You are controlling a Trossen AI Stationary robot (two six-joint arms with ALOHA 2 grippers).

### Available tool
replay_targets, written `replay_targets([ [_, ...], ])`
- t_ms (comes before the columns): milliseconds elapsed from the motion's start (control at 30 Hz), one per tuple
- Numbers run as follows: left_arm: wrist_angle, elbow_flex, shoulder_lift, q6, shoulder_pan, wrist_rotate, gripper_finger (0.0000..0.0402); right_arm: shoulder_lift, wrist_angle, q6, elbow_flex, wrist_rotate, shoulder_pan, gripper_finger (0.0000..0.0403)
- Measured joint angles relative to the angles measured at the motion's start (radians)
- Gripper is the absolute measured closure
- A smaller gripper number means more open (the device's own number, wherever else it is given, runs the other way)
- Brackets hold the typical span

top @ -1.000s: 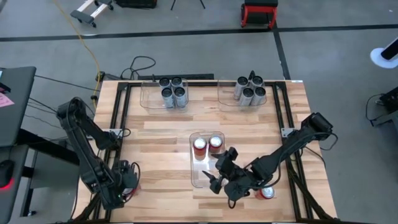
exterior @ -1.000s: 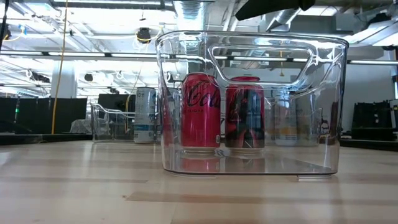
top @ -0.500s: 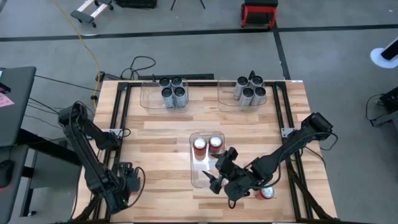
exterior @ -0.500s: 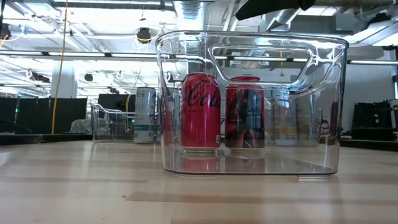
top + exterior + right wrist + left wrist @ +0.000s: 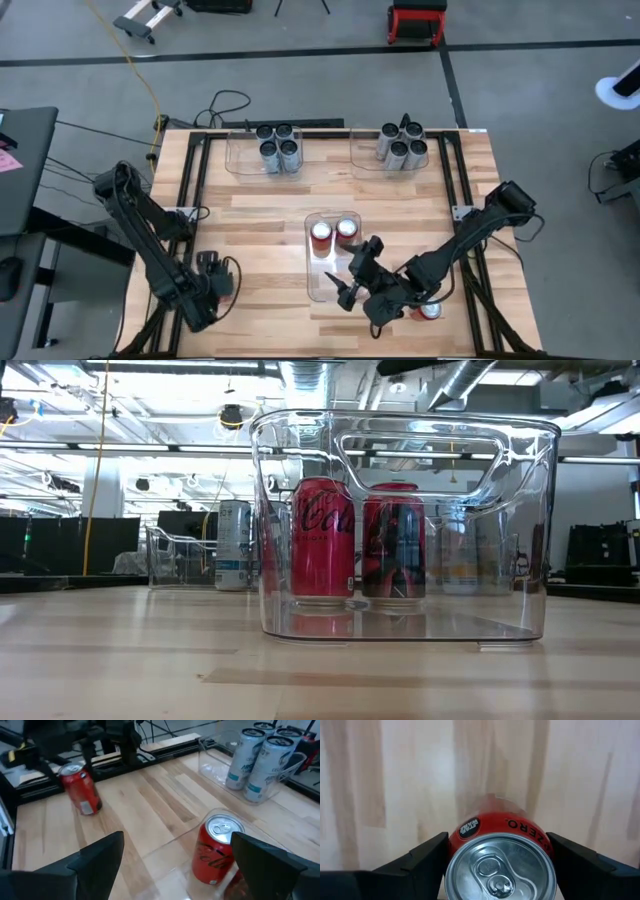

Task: Sort soda cans
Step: Put the red-black soda can into the bottom transparent bin

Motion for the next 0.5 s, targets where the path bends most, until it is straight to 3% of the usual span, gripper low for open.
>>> replay_targets([
  [233, -0.001, 0.012, -0.064, 0.087, 0.114, -0.009, 0.0107, -0.031, -0.028, 0.007, 0.000, 0.066, 0.042, 0.0019],
  [333, 0.003, 0.047, -0.089, 0.144, 0.171, -0.045, 0.0107, -0.031, -0.044, 0.009, 0.000, 0.151, 0.066, 0.0019],
  [500, 0.010, 0.129, -0.118, 0.267, 0.278, -0.096, 0.0107, -0.044, -0.169, 0.100, 0.000, 0.220, 0.111, 0.0019],
])
